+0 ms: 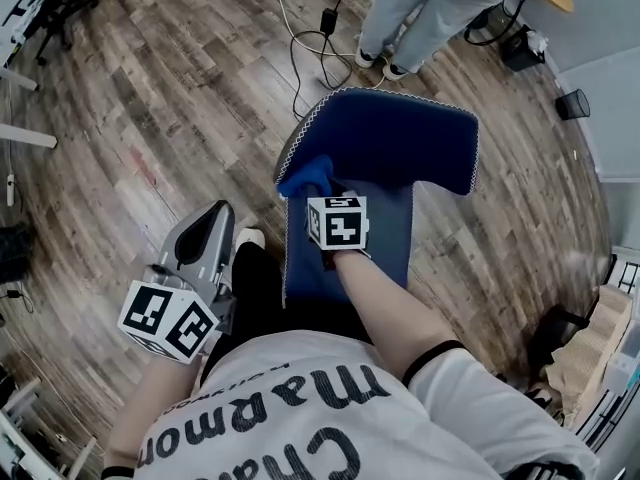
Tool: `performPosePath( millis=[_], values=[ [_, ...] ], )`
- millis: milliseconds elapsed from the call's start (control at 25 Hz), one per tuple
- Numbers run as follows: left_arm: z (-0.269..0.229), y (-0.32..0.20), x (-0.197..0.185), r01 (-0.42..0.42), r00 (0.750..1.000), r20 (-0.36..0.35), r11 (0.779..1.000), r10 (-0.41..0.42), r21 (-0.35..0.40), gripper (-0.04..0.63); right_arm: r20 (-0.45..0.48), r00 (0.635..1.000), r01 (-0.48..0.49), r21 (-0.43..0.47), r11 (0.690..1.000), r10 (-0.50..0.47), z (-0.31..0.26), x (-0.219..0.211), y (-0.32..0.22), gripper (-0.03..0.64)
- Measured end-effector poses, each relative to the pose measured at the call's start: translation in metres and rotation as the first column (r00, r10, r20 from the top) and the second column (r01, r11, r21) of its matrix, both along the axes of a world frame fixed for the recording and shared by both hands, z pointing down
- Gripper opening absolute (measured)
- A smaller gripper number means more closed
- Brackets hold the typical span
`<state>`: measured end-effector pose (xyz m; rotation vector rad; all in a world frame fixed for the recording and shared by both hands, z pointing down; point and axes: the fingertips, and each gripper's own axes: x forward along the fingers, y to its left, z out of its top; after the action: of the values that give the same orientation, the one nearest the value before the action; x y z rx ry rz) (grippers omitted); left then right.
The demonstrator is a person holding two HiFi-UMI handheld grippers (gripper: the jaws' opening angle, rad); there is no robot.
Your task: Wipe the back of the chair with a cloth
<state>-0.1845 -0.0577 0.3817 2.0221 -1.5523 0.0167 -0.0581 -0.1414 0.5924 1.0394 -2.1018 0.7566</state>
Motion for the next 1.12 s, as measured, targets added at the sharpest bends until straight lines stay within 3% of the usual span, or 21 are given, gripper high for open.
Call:
performPosePath(
  millis=[320,720,1120],
  values=[
    [0.008,0.005,-0.01,0.021,1.0,0.001,0.999,-0.021,-0.026,0.008,-0.017,0.994,-0.107,-0.021,0.994,0.107,0.013,0.019,-0.031,0.114],
    [0.008,0.004,-0.005,0.0,1.0,0.008,1.0,0.0,-0.03,0.009,-0.089,0.971,-0.22,0.02,0.975,0.221,0.015,0.098,-0.062,0.114],
    [0.009,0.004,0.001,-0.023,1.0,0.018,0.999,0.023,-0.041,0.009,-0.148,0.895,-0.419,0.037,0.907,0.42,0.017,0.193,-0.078,0.114]
  ],
)
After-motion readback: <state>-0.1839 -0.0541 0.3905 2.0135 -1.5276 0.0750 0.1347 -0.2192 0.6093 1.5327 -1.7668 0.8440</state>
